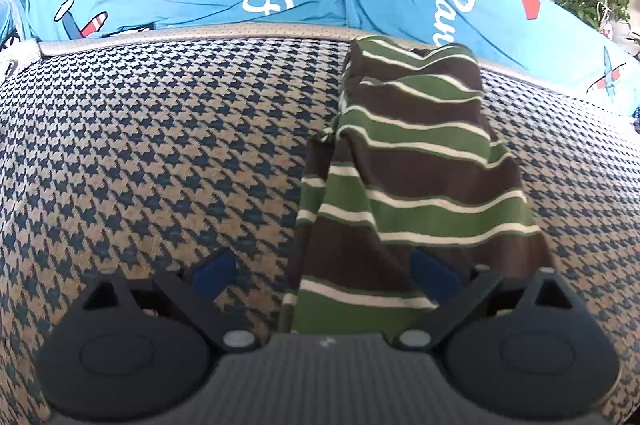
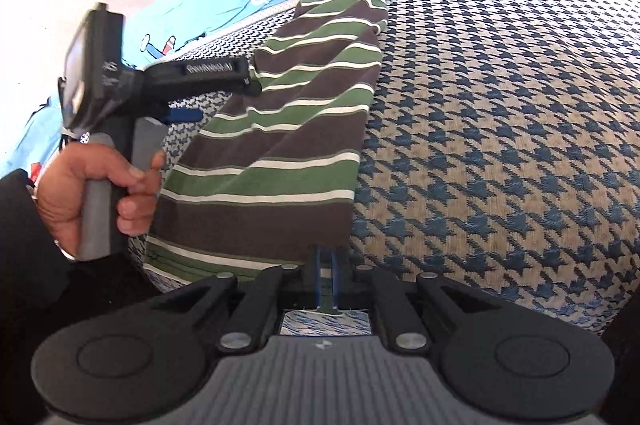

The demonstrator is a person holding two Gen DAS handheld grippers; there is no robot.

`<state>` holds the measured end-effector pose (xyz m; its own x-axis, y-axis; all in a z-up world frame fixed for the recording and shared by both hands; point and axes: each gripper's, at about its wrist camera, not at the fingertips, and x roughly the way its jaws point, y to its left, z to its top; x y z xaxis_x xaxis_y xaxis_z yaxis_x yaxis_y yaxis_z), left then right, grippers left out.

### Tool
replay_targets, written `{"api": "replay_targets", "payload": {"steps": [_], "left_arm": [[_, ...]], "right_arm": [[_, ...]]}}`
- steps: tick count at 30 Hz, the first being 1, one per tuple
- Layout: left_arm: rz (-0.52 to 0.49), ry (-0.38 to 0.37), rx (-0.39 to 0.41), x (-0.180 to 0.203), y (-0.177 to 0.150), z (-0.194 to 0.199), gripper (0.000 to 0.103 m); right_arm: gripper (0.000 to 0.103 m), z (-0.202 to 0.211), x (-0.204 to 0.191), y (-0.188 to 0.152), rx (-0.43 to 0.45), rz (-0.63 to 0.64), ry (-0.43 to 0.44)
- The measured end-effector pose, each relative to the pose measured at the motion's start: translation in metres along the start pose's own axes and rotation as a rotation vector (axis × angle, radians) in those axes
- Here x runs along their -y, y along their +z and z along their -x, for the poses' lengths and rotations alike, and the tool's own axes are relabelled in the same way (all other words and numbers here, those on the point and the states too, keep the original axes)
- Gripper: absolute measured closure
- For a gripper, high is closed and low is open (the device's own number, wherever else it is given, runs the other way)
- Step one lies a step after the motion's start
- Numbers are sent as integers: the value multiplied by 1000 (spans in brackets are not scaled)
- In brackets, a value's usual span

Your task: Fold clothes

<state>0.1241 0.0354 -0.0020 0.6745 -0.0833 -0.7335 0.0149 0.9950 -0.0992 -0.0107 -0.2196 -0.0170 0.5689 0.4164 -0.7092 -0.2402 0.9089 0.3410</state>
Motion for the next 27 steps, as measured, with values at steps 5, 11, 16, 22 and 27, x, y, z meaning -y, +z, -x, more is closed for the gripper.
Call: {"api": "replay_targets", "payload": {"steps": [5, 11, 16, 22, 27], "left_arm": [[2, 28, -2, -2, -1, -4, 3], [-19, 78, 3, -1, -2, -8, 0], [7, 89, 7, -6, 0, -6, 0], [41, 98, 12, -10, 3, -5, 0], [61, 100, 16, -12, 4, -4, 0]], "right_arm": [[95, -5, -3, 5, 6, -7, 34], [93, -17, -9, 10, -17, 1, 75], [92, -21, -10, 6, -49, 8, 55], [91, -21, -7, 8, -53, -5, 67], [90, -19, -8, 17, -43, 35, 64]]}}
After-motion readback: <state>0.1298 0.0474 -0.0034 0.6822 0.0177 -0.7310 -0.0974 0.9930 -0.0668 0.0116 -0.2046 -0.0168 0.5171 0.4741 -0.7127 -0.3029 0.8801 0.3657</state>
